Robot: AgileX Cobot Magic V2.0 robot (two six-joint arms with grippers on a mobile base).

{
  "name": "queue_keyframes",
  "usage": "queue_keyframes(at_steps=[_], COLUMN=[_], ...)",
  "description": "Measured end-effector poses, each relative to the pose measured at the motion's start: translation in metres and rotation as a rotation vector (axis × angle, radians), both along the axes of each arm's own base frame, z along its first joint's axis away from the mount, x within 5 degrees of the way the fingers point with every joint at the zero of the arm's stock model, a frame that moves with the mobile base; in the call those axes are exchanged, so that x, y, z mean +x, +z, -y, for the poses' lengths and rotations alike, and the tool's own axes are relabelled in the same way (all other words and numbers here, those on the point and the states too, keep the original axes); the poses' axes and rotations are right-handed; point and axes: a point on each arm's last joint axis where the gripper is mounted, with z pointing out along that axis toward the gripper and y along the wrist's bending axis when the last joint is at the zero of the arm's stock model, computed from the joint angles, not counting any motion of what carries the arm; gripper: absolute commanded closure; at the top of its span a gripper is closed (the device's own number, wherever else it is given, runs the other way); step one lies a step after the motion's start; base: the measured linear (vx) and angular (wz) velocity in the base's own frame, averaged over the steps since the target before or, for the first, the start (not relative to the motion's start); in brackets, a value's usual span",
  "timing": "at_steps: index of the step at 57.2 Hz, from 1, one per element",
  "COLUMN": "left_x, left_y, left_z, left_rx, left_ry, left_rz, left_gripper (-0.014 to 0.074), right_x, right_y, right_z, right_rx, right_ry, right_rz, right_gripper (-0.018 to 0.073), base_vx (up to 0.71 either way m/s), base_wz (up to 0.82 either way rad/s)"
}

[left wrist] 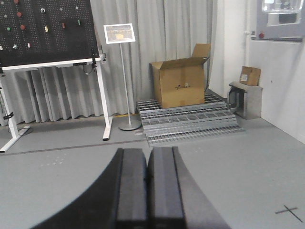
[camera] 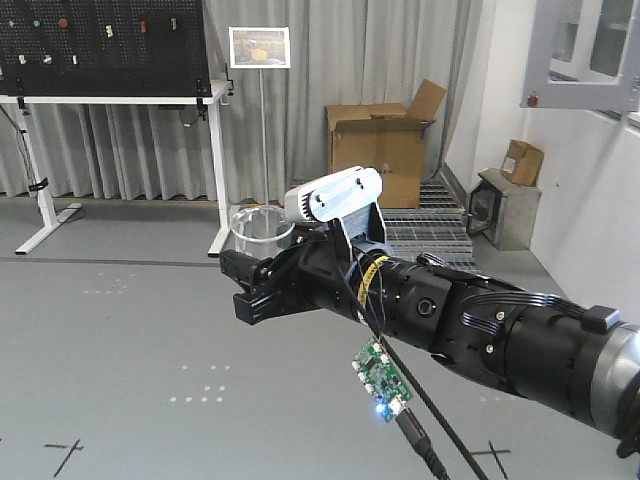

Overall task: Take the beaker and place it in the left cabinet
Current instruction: 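Drive the base to the open white cabinet with the beaker held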

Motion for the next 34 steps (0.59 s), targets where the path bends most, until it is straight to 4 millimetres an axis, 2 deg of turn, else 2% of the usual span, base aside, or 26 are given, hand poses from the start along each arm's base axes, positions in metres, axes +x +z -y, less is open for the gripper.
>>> queue_keyframes(at_steps=[34], left_x=[0.0], left_y=[0.0], left_z=[0.0], left_rx=[0.0], left_ry=[0.0], left_rz=[0.0], left_gripper=[0.0595], right_x=[0.0], right_y=[0.0], right_z=[0.0], right_rx=[0.0], right_ry=[0.0], right_rz=[0.0], right_gripper=[0.0414], base_vx=[0.66], base_wz=[0.06])
